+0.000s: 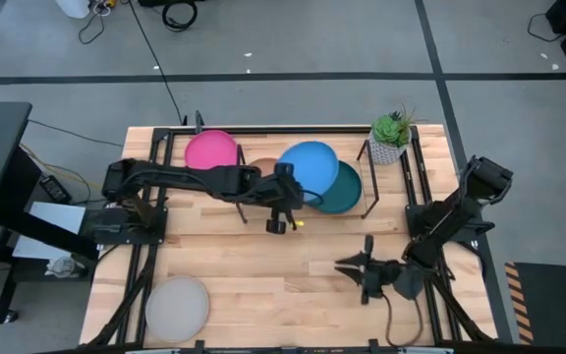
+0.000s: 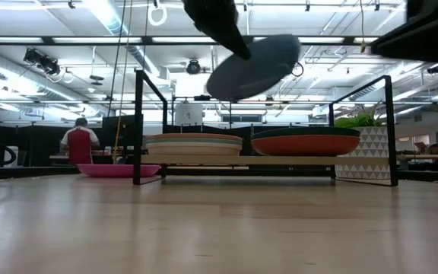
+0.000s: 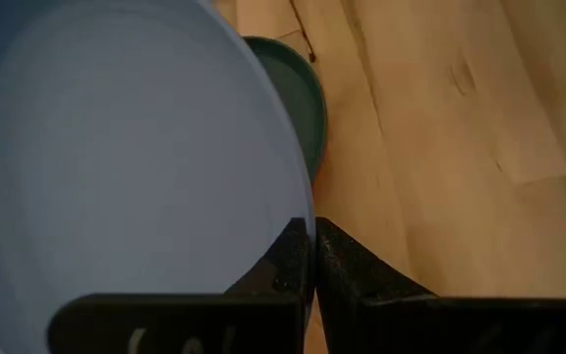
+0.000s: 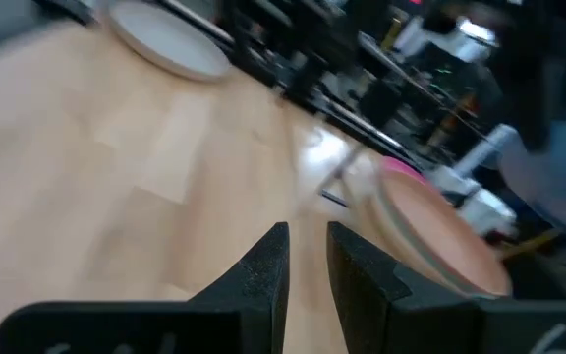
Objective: Place and stack plates onto a shelf
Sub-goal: Stack the blue plate on top of the dark green plate on the shelf, then stack the pink plate on top of the blue plate on the shelf
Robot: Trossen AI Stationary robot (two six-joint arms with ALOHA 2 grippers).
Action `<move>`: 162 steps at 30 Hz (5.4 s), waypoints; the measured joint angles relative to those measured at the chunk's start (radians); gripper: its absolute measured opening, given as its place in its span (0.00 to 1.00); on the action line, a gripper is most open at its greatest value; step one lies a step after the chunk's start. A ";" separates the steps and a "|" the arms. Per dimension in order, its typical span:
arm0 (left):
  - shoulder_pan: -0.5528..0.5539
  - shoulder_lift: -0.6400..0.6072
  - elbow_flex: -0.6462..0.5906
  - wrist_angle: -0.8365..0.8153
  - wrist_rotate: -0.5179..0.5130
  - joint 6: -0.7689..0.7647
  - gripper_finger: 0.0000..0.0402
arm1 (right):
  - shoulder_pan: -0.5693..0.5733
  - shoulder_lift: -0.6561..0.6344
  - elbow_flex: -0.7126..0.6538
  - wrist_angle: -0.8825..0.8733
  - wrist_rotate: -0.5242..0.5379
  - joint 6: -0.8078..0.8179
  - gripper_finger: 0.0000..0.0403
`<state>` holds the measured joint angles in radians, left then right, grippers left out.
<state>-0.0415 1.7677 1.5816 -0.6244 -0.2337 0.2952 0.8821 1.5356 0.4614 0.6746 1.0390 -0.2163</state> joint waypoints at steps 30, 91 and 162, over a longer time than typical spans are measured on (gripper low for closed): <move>0.051 0.221 0.005 0.246 0.148 0.298 0.03 | 0.144 0.000 0.000 -0.008 -0.429 0.175 0.19; -0.359 0.034 0.067 -0.483 0.003 -0.577 0.35 | -0.076 0.001 -0.022 -0.061 -0.465 -0.151 0.19; 0.667 -0.511 -1.055 0.070 -0.008 -0.581 0.35 | -0.188 0.000 -0.021 -0.018 -0.571 -0.052 0.19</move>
<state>0.6257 1.2568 0.5270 -0.5542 -0.2412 -0.2857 0.6937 1.5356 0.4404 0.6567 0.4683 -0.2680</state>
